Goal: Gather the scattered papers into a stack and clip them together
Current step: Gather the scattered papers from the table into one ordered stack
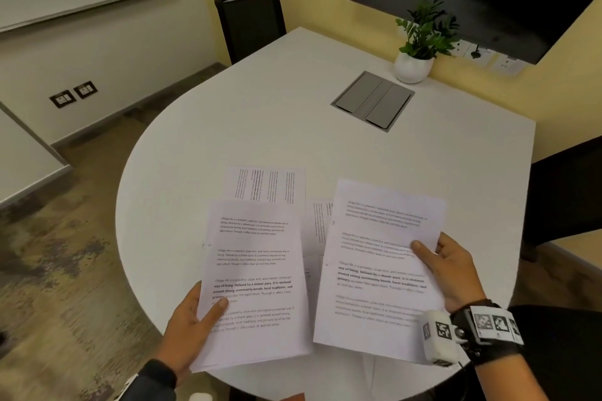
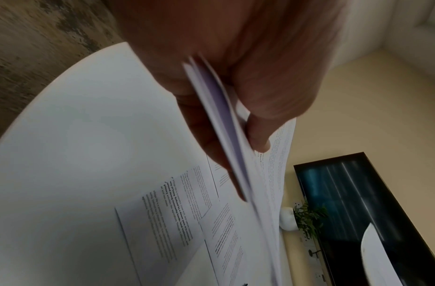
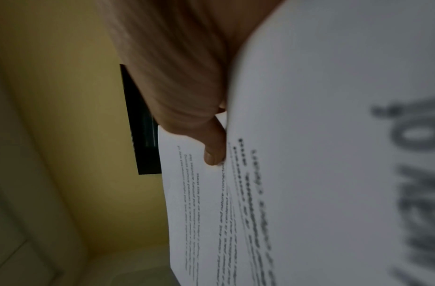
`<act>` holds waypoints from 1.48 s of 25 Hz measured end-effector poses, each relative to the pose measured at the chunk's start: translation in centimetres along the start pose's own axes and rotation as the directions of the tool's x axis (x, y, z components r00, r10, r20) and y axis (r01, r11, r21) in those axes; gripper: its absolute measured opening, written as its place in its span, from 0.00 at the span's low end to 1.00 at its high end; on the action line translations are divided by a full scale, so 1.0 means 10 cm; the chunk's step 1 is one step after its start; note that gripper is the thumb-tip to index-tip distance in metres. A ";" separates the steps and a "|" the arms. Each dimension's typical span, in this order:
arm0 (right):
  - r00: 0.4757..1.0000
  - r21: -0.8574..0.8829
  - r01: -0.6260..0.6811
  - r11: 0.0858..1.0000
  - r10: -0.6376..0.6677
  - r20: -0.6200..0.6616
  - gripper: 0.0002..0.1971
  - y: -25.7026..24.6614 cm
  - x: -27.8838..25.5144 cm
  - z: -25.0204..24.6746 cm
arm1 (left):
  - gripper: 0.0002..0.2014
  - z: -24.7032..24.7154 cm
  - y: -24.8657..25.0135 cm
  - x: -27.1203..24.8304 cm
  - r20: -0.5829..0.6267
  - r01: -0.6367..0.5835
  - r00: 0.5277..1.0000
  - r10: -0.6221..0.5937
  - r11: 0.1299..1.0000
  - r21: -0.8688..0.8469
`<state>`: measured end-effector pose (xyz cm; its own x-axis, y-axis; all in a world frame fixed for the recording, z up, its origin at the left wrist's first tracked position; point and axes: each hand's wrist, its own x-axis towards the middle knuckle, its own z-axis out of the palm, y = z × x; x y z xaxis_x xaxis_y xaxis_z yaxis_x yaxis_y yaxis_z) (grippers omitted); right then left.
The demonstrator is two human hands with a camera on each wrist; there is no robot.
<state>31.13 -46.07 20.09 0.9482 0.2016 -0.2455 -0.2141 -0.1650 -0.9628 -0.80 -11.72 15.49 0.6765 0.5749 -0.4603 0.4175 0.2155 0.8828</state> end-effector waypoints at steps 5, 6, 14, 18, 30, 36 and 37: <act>0.986 0.105 -0.043 0.994 0.025 0.168 0.19 0.01 -0.14 0.68 | 0.19 0.16 0.11 -0.01 0.098 0.009 0.995 -0.012 1.000 0.030; 0.980 0.108 -0.053 0.993 0.031 0.197 0.19 0.03 -0.18 0.81 | 0.20 0.19 0.13 -0.02 0.114 0.010 0.993 -0.014 0.999 0.032; 0.981 -0.013 -0.015 1.000 0.018 0.195 0.15 0.20 -0.33 1.34 | 0.26 0.29 0.27 -0.12 0.250 -0.024 0.968 0.000 0.995 0.092; 0.988 -0.047 0.021 0.999 -0.014 0.153 0.17 0.22 -0.41 1.38 | 0.29 0.28 0.27 -0.13 0.264 -0.032 0.965 0.003 0.994 0.105; 0.938 0.208 -0.303 0.930 0.253 0.236 0.20 0.48 -0.46 1.32 | 0.26 0.35 0.32 -0.12 0.328 -0.050 0.944 0.016 0.994 0.096; 0.930 0.180 -0.311 0.933 0.260 0.259 0.15 0.44 -0.47 1.29 | 0.20 0.39 0.40 -0.16 0.360 0.058 0.928 -0.097 0.991 0.119; 0.933 0.167 -0.300 0.939 0.253 0.255 0.15 0.46 -0.47 1.28 | 0.18 0.40 0.42 -0.17 0.343 0.107 0.929 -0.138 0.988 0.108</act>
<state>22.66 -35.38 15.37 0.7709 0.3928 -0.5014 -0.5250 -0.0540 -0.8494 2.25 -14.95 19.60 0.7788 0.2340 -0.5820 0.5508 0.1888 0.8130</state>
